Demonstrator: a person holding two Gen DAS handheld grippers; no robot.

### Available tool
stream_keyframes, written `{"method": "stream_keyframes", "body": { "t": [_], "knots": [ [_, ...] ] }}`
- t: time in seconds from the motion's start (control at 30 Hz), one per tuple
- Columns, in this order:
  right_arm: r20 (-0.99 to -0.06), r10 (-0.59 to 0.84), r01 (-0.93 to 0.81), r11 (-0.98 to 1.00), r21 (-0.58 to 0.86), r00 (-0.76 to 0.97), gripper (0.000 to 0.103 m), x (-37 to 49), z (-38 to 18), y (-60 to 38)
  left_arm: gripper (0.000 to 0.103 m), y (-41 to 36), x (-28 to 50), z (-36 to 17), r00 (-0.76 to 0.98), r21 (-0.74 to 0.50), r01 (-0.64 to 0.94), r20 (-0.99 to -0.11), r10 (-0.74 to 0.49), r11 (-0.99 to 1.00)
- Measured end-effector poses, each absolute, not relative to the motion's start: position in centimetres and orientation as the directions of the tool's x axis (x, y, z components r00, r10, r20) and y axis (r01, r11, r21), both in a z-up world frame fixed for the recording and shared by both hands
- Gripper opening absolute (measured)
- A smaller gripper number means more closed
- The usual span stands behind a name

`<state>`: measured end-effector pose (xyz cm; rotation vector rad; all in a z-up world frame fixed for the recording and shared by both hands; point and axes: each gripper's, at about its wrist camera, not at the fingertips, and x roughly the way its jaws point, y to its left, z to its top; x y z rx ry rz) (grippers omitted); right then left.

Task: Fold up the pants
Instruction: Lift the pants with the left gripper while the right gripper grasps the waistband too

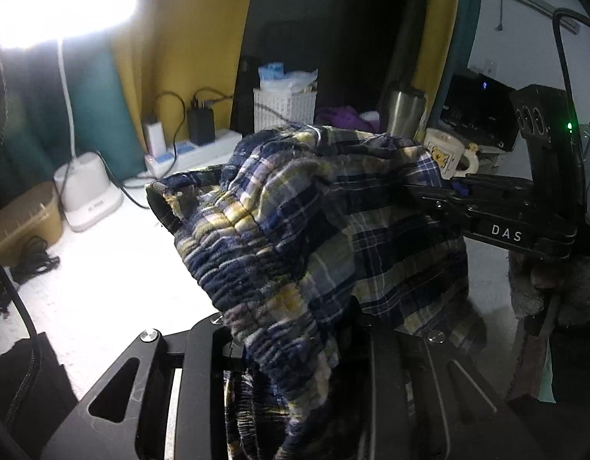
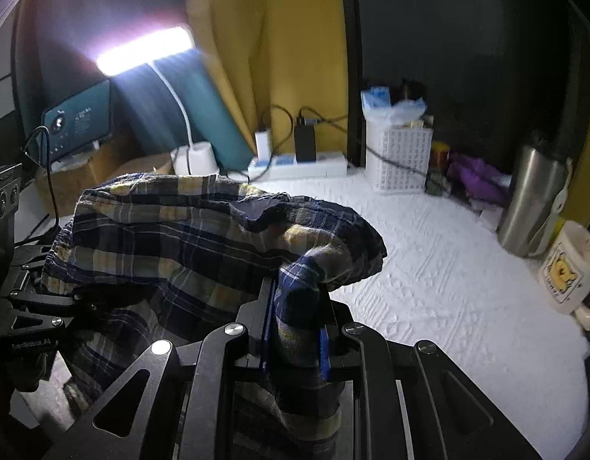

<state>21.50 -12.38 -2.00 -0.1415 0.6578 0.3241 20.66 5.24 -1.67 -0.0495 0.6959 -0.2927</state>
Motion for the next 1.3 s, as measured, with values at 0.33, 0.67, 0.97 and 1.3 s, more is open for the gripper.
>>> {"method": "stream_keyframes", "body": {
  "t": [0.33,0.67,0.97,1.3],
  "knots": [
    [-0.514,0.261,-0.340,0.938,-0.064,0.817,0.019,16.4,2.1,-11.4,0.027,5.4,16.6,1.7,0.792,-0.119,0.260,-0.541,-0.282,0.958],
    [-0.408,0.303,-0.369,0.925,-0.092,0.861,0.019,11.3,5.2,-9.2,0.027,6.8,12.4,4.3,0.837,-0.098,0.236,-0.484,-0.254,0.967],
    [-0.356,0.352,-0.417,0.900,-0.124,0.865,0.019,8.2,6.7,-6.0,0.027,8.6,8.0,6.9,0.886,-0.042,0.189,-0.423,-0.189,0.981],
    [-0.337,0.434,-0.498,0.858,-0.129,0.835,0.019,6.4,7.1,-1.3,0.027,12.1,4.0,7.2,0.911,-0.016,0.109,-0.399,-0.106,0.994]
  ]
}}
